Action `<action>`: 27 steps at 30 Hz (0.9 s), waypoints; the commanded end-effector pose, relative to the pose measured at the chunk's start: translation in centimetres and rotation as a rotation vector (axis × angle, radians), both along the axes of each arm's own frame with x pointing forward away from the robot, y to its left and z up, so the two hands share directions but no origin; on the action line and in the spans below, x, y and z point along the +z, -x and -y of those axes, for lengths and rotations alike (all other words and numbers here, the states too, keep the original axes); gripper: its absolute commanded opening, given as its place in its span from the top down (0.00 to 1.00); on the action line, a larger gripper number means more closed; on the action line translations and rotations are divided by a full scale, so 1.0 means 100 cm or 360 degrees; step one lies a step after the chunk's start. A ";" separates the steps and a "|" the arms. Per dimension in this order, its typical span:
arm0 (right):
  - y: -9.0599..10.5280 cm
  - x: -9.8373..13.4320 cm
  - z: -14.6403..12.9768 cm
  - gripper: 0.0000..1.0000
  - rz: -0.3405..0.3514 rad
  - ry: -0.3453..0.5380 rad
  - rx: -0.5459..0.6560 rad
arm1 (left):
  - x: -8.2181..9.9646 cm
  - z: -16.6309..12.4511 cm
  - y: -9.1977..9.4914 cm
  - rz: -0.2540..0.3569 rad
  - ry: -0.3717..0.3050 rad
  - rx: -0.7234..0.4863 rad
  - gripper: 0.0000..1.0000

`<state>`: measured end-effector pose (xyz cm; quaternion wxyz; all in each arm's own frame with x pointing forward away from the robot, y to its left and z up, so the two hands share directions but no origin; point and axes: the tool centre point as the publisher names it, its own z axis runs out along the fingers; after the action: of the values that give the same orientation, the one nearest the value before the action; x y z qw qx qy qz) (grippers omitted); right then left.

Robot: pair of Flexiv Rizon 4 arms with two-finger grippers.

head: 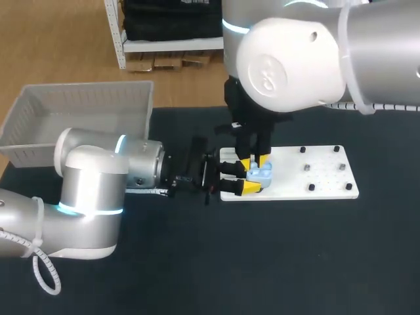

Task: Pick up each earbud case from the left stands, insert the matching earbuds, close the lid, and place the case in the box.

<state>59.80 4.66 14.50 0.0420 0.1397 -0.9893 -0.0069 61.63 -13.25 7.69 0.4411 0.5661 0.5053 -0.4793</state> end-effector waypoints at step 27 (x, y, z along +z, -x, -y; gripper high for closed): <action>0.000 -0.007 0.005 1.00 0.0081 0.0006 -0.0011 | -0.001 0.000 0.000 0.0001 0.0001 -0.0001 1.00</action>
<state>60.10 4.43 13.85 0.0218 0.1375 -0.9903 -0.0003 61.63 -13.25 7.69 0.4411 0.5661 0.5053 -0.4793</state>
